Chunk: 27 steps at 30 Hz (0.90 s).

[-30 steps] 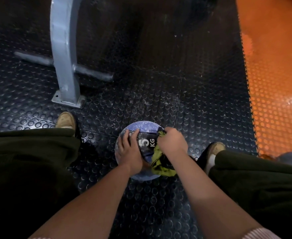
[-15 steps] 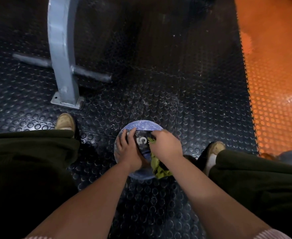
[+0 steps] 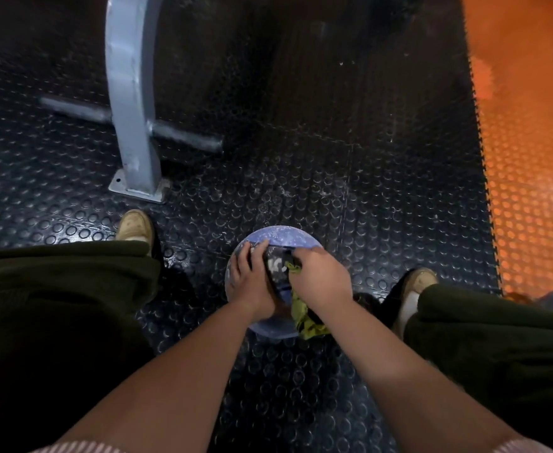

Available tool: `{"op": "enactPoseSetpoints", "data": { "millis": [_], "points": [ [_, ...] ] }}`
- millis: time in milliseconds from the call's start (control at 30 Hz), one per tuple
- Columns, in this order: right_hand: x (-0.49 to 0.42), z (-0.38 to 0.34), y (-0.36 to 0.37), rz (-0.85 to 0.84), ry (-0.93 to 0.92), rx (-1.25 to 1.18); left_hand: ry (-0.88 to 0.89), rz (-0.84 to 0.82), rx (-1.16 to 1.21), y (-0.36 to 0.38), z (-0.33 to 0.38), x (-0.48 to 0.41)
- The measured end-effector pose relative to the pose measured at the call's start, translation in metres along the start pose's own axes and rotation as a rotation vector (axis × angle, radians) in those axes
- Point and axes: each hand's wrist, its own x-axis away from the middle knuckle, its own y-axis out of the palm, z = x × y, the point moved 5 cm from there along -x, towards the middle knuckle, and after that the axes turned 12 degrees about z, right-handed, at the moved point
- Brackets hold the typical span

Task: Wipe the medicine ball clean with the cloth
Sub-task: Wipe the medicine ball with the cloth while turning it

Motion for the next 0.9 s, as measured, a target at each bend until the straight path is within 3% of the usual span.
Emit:
{"op": "enactPoseSetpoints", "data": {
  "millis": [233,400,667,900],
  "points": [
    [0.002,0.008,0.000,0.013,0.031,0.017,0.013,0.002,-0.088,0.007,0.005,0.004],
    [-0.030,0.001,-0.002,-0.007,0.051,0.042,0.032,0.034,-0.004,0.012,0.002,0.013],
    [0.018,0.000,0.007,-0.018,-0.040,0.051,-0.005,0.016,-0.044,0.000,0.004,-0.007],
    [-0.027,0.001,-0.005,-0.008,0.041,0.059,0.004,0.043,-0.051,0.007,0.005,0.006]
  ]
}}
